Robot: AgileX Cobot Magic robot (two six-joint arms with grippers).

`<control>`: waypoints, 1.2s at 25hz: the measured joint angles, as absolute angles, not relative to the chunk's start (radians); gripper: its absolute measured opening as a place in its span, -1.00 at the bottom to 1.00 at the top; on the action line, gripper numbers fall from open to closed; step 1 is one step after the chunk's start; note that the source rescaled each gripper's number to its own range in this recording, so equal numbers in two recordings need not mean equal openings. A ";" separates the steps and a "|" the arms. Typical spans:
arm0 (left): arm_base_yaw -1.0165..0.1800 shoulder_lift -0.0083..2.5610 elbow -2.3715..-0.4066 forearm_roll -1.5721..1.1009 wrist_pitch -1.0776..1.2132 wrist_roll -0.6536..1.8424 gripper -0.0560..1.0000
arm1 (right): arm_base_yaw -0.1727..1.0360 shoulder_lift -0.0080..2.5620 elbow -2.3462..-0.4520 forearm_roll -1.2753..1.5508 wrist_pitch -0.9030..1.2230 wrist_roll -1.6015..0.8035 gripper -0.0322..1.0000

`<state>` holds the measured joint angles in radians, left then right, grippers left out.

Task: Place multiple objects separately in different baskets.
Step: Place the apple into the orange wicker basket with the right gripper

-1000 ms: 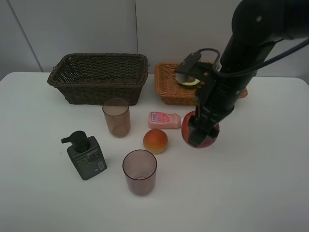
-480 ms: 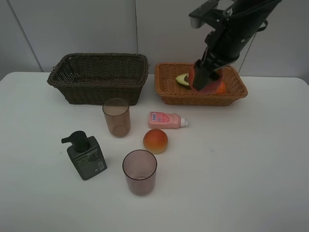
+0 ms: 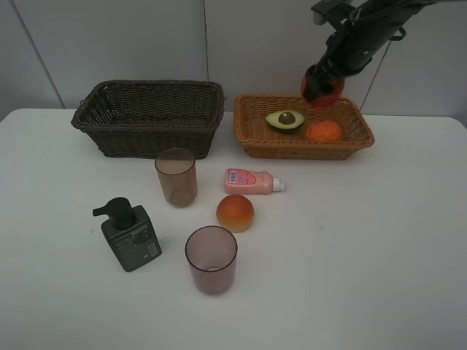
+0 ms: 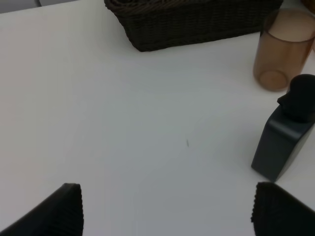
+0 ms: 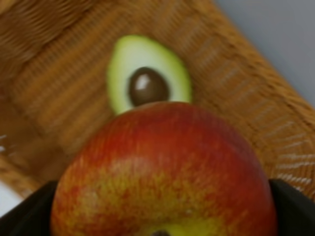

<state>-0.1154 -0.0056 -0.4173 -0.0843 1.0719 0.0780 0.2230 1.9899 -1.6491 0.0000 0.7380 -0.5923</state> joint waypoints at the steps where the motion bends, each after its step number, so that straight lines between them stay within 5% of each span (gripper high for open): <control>1: -0.115 -0.006 -0.417 -0.084 1.072 0.078 0.86 | 0.210 1.999 -1.650 0.000 0.713 -0.592 0.02; 30: -0.115 -0.006 -0.417 -0.084 1.072 0.078 0.86 | 0.127 2.101 -1.650 0.012 0.500 -0.592 0.02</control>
